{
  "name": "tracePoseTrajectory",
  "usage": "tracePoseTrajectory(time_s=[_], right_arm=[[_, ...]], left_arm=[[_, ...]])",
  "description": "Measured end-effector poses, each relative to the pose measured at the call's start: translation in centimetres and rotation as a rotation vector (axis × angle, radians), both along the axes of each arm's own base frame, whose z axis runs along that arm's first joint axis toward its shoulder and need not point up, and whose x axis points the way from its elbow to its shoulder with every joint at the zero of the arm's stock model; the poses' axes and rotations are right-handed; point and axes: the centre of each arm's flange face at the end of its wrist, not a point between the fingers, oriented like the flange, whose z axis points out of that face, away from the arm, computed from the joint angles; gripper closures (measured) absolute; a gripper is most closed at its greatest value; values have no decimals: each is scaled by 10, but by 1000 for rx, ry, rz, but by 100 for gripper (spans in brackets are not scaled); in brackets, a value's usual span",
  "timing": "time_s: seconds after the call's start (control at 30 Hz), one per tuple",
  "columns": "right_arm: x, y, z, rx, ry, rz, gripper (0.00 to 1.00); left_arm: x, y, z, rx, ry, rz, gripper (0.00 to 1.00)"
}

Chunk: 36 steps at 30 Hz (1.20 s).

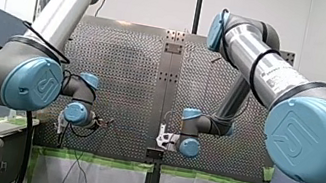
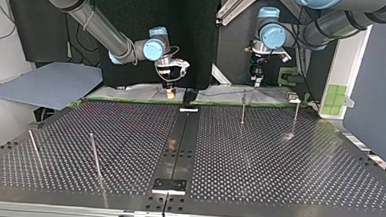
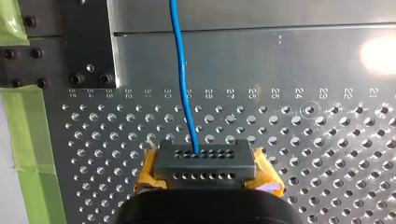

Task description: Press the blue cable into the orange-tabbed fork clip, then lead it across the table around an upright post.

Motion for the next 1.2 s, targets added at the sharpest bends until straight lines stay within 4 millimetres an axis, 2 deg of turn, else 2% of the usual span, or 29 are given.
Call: tracePoseTrajectory(time_s=[0.33, 0.53, 1.0, 1.2], right_arm=[[1, 1, 0, 3, 2, 2, 100], [2, 2, 0, 4, 3, 5, 100], [3, 3, 0, 4, 2, 8, 100], [3, 4, 0, 1, 0, 9, 100]], left_arm=[[-2, -2, 0, 11, 8, -12, 0], [-4, -12, 0, 52, 17, -79, 0], [23, -66, 23, 18, -54, -99, 0], [20, -85, 27, 17, -72, -98, 0]])
